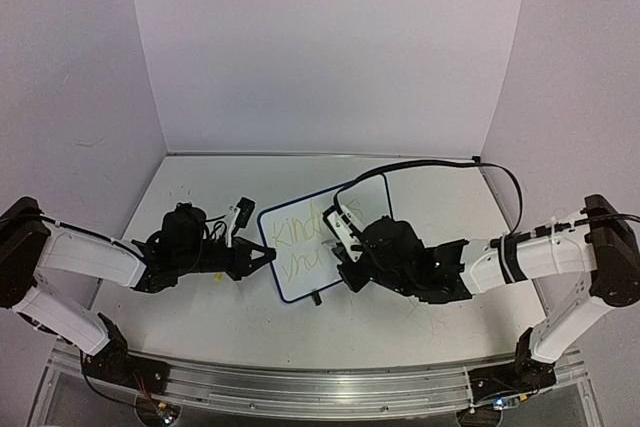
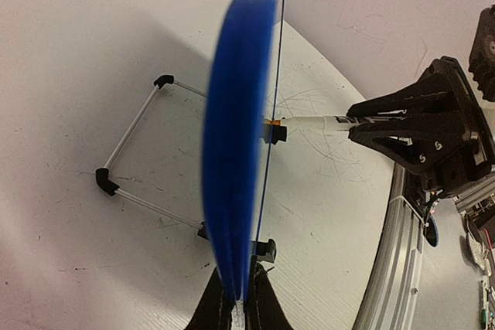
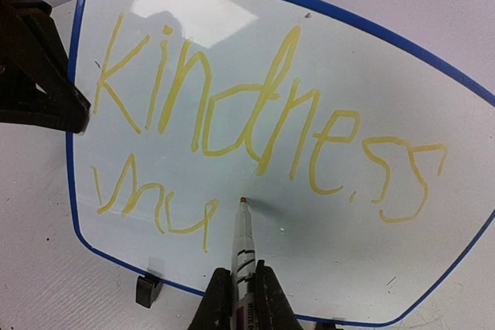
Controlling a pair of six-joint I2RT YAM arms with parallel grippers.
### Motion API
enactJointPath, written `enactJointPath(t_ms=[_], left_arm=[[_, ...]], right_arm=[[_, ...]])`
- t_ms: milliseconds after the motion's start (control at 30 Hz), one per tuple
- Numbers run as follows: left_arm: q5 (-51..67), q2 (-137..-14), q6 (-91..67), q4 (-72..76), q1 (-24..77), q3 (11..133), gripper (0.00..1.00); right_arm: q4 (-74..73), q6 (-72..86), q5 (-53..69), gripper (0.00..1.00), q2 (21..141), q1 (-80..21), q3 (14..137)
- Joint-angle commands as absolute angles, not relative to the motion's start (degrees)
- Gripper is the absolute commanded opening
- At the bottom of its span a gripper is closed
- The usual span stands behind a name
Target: Write a sentence on the whiteboard
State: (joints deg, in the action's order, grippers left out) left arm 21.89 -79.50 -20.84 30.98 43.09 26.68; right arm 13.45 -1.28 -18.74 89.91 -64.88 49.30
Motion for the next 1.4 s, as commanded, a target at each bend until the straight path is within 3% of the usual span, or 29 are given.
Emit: enactJointPath(t_ms=[0, 1133, 1367], left_arm=[[18.3, -79.0, -18.5, 26.5, 42.9, 27.2, 0.0], [18.3, -79.2, -18.6, 26.5, 42.9, 27.1, 0.0], [18.1, -79.0, -18.7, 26.5, 42.8, 26.9, 0.0]], right_arm=[[14.2, -0.5, -20.6, 0.0, 91.0, -64.5, 51.4], [10.2, 5.0, -18.2, 0.0, 91.5, -65.1, 46.6], [15.2, 2.8, -21.7, 0.0, 80.7, -64.7, 43.7]])
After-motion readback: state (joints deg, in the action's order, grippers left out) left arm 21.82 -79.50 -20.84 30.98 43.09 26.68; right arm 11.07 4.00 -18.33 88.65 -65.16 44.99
